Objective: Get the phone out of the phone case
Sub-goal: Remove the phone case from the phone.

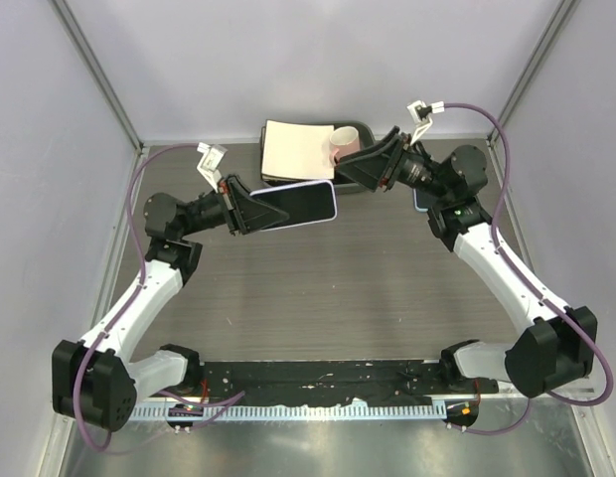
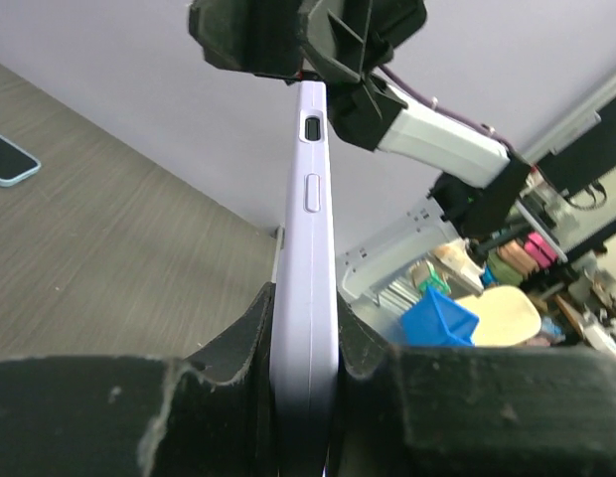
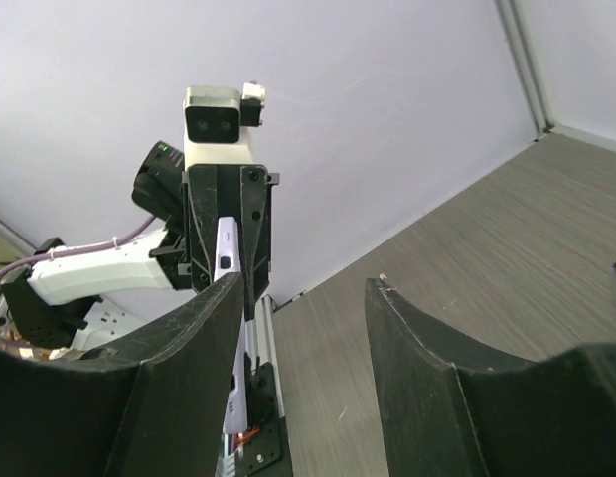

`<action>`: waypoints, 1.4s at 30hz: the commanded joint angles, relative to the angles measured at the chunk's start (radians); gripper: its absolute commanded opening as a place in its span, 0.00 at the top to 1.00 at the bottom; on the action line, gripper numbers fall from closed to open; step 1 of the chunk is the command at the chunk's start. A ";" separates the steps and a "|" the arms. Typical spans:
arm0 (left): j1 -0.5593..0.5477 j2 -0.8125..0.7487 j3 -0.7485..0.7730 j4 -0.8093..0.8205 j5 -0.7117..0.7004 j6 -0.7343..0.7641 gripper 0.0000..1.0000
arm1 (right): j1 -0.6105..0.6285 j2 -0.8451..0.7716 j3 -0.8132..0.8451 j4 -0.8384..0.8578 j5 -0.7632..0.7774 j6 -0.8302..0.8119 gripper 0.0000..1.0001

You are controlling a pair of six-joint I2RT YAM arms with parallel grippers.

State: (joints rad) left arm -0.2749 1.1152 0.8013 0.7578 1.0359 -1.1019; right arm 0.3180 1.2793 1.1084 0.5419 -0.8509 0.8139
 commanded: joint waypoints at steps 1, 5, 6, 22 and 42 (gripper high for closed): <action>-0.003 -0.021 0.107 0.083 0.124 -0.030 1.00 | 0.033 -0.029 0.032 0.166 -0.014 0.083 0.43; -0.003 -0.006 0.101 0.110 0.095 -0.024 1.00 | 0.035 -0.055 -0.016 0.325 -0.005 0.223 0.45; -0.003 0.000 0.093 0.120 0.076 -0.023 1.00 | 0.036 -0.064 -0.027 0.338 -0.002 0.229 0.46; -0.009 0.017 -0.010 0.267 -0.051 -0.099 1.00 | 0.041 -0.140 -0.182 0.251 0.157 0.079 0.43; -0.099 0.124 0.168 0.049 -0.013 0.097 1.00 | 0.093 0.077 -0.036 0.386 0.029 0.232 0.53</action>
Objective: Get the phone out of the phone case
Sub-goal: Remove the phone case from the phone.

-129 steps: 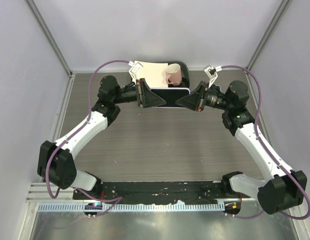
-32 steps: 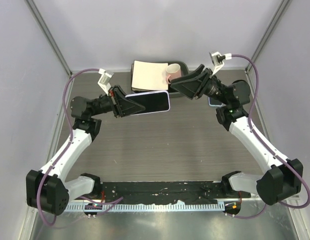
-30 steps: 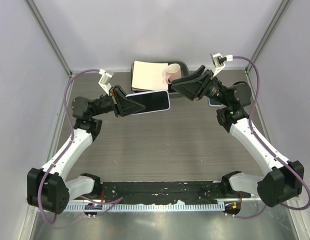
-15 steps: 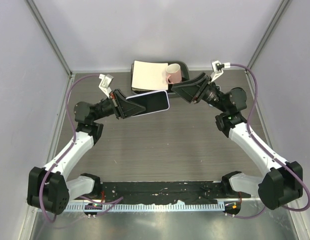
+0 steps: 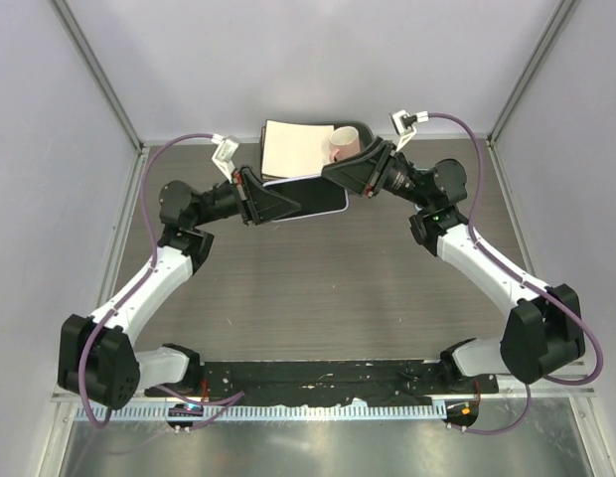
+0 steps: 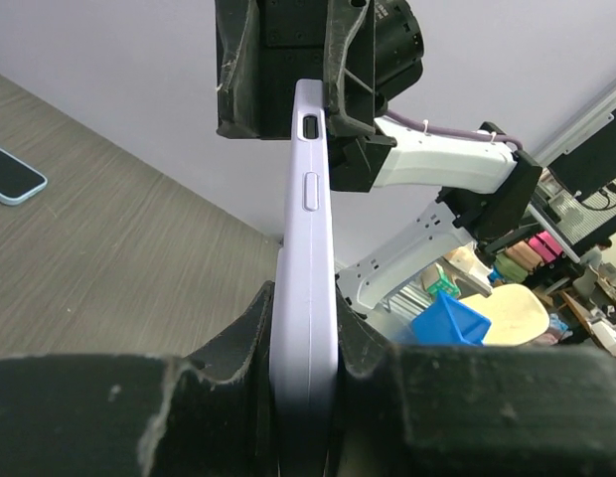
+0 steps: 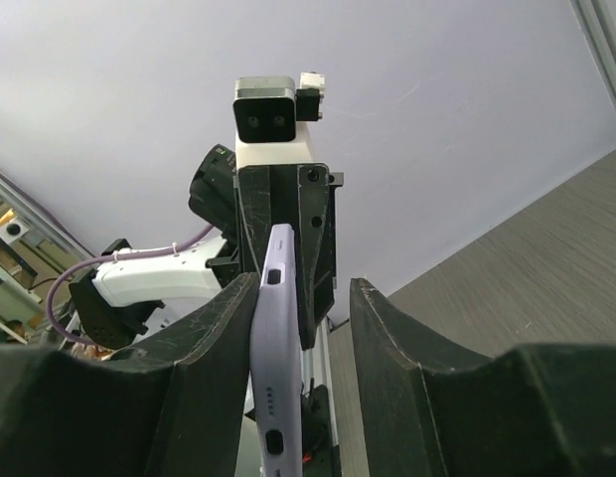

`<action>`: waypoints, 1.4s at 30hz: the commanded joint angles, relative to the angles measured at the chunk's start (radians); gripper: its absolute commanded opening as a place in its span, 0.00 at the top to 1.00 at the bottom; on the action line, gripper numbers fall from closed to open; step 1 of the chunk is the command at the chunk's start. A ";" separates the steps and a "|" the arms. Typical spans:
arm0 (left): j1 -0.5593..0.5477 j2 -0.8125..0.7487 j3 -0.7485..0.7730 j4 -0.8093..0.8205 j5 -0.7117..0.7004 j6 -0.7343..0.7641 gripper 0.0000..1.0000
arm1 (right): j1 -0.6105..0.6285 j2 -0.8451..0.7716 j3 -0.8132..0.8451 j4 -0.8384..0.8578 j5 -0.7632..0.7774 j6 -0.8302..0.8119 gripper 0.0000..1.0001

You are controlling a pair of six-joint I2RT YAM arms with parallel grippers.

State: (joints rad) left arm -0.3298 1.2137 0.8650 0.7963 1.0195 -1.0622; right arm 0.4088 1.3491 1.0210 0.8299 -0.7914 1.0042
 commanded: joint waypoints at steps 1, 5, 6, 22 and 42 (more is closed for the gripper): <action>-0.049 0.036 0.115 0.011 0.011 0.051 1.00 | 0.001 0.004 0.054 0.103 -0.034 0.056 0.53; -0.060 0.055 0.138 0.087 0.040 -0.010 1.00 | -0.011 -0.016 0.071 0.147 -0.061 0.117 0.53; -0.058 0.055 0.141 0.095 0.045 -0.021 1.00 | -0.013 -0.022 0.076 0.158 -0.065 0.128 0.53; -0.063 0.046 0.141 0.241 0.034 -0.111 1.00 | -0.036 -0.110 -0.012 0.164 -0.049 0.174 0.61; -0.058 0.047 0.092 0.250 0.067 -0.012 1.00 | -0.042 -0.102 -0.035 0.146 -0.043 0.305 0.75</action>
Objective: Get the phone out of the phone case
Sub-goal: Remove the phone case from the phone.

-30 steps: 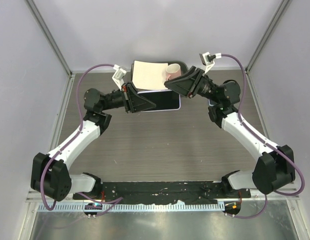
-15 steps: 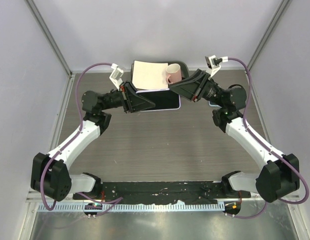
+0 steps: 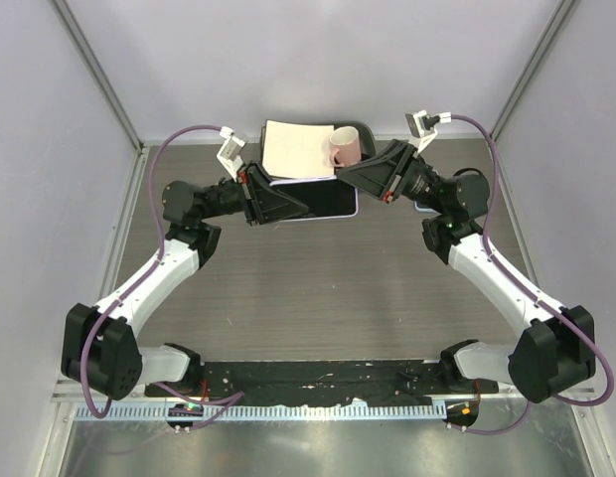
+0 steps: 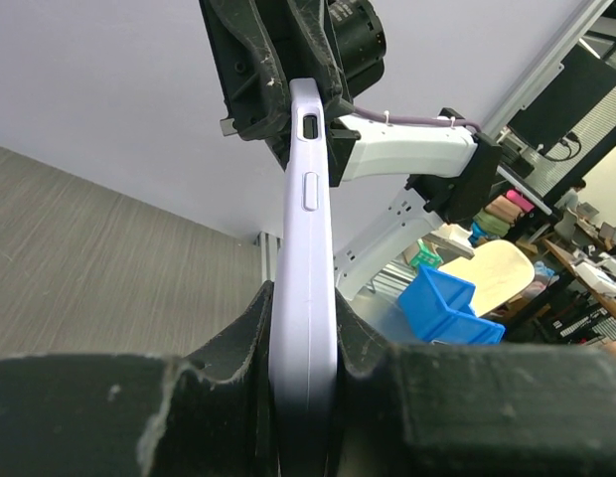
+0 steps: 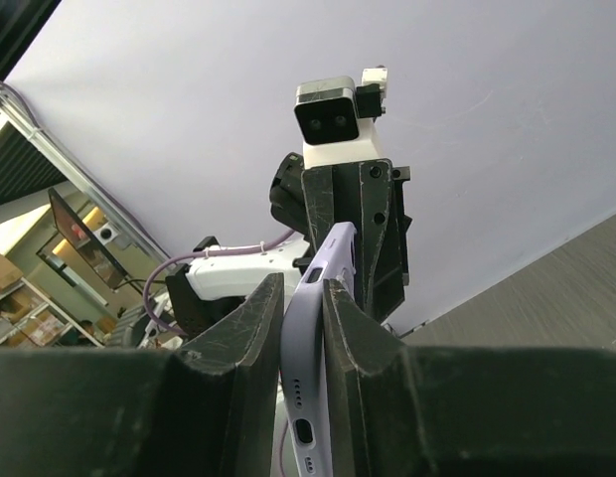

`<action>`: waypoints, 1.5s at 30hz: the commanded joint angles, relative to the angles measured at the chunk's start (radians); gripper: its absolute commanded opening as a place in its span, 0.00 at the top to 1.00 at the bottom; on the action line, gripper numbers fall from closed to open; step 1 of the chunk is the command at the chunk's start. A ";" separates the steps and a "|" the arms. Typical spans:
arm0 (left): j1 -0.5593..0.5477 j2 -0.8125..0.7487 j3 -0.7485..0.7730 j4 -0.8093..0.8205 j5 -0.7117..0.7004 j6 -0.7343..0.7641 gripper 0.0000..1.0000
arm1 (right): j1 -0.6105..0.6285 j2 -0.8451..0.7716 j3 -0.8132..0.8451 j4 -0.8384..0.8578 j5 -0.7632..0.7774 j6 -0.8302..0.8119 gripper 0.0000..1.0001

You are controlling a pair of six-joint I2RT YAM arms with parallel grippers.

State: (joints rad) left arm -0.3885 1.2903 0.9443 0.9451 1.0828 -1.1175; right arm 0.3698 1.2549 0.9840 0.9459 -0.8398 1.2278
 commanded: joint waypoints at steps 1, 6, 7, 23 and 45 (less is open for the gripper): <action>-0.001 -0.028 0.014 0.100 0.008 0.053 1.00 | -0.005 -0.006 0.001 0.033 0.008 0.093 0.75; 0.000 -0.016 0.037 0.103 0.060 0.077 1.00 | -0.005 -0.002 -0.011 0.031 0.007 0.128 0.88; 0.000 -0.014 0.040 0.103 0.065 0.082 1.00 | -0.005 0.000 -0.013 0.031 0.008 0.139 0.89; -0.012 -0.003 0.067 0.136 0.143 0.107 1.00 | -0.005 0.043 -0.004 -0.001 0.021 0.259 0.99; -0.087 -0.016 0.077 0.340 0.210 -0.024 1.00 | -0.048 0.057 -0.010 0.017 0.033 0.340 0.98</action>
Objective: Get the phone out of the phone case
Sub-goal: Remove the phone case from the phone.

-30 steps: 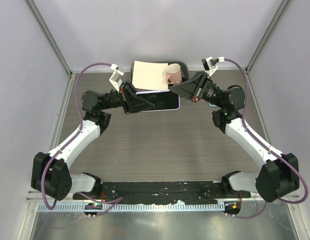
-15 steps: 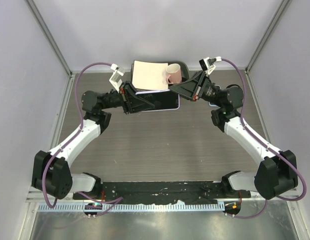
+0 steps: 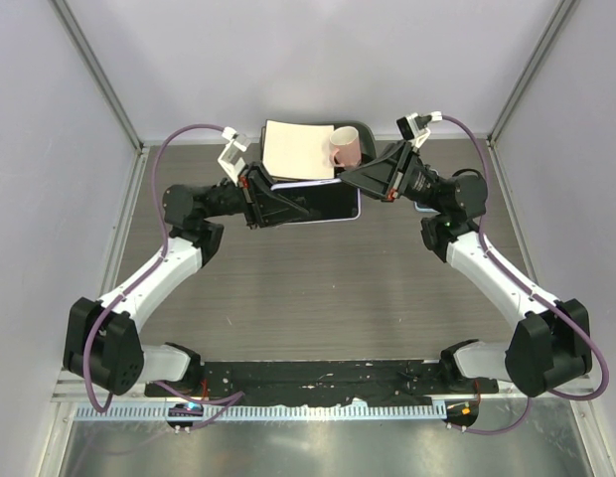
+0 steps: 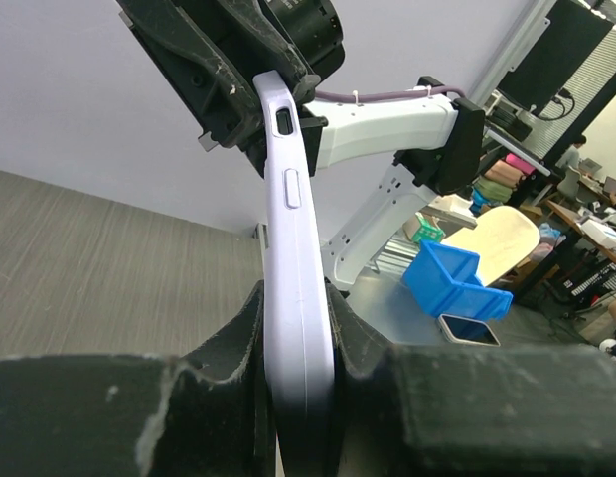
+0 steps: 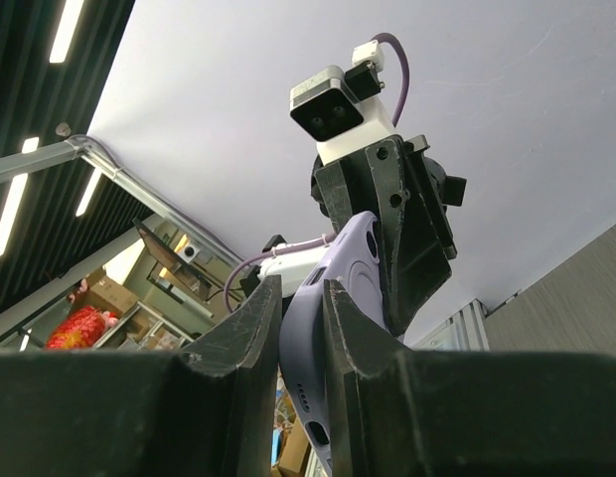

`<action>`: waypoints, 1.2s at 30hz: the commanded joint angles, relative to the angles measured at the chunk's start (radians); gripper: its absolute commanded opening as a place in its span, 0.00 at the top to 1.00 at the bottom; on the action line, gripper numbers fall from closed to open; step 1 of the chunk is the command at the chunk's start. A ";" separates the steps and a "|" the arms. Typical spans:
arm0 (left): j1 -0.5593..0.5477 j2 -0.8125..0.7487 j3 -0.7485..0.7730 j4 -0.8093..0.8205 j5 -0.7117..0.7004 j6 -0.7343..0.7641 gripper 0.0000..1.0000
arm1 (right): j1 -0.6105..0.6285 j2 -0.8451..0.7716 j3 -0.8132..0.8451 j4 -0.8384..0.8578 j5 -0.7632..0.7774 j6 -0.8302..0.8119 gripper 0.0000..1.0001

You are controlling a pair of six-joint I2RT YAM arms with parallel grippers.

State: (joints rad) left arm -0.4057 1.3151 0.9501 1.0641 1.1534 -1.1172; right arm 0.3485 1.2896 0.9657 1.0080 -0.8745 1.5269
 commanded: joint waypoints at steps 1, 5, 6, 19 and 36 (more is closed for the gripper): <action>-0.071 -0.040 0.070 0.223 0.140 -0.026 1.00 | -0.031 0.022 0.004 -0.045 0.069 0.042 0.94; -0.081 -0.043 0.068 0.232 0.135 -0.032 1.00 | -0.046 0.013 0.001 -0.068 0.074 0.023 0.69; -0.082 -0.045 0.067 0.234 0.132 -0.033 1.00 | -0.049 0.011 -0.001 -0.069 0.074 0.013 0.67; -0.053 -0.030 0.046 0.191 -0.016 -0.061 1.00 | -0.057 -0.056 0.008 -0.037 -0.004 -0.176 0.59; -0.018 -0.039 -0.031 0.128 -0.141 -0.049 1.00 | -0.094 -0.107 0.021 0.024 -0.004 -0.142 0.42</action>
State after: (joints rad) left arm -0.4351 1.3064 0.9096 1.1595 1.1023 -1.1725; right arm 0.2588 1.2152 0.9657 0.9241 -0.8875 1.3125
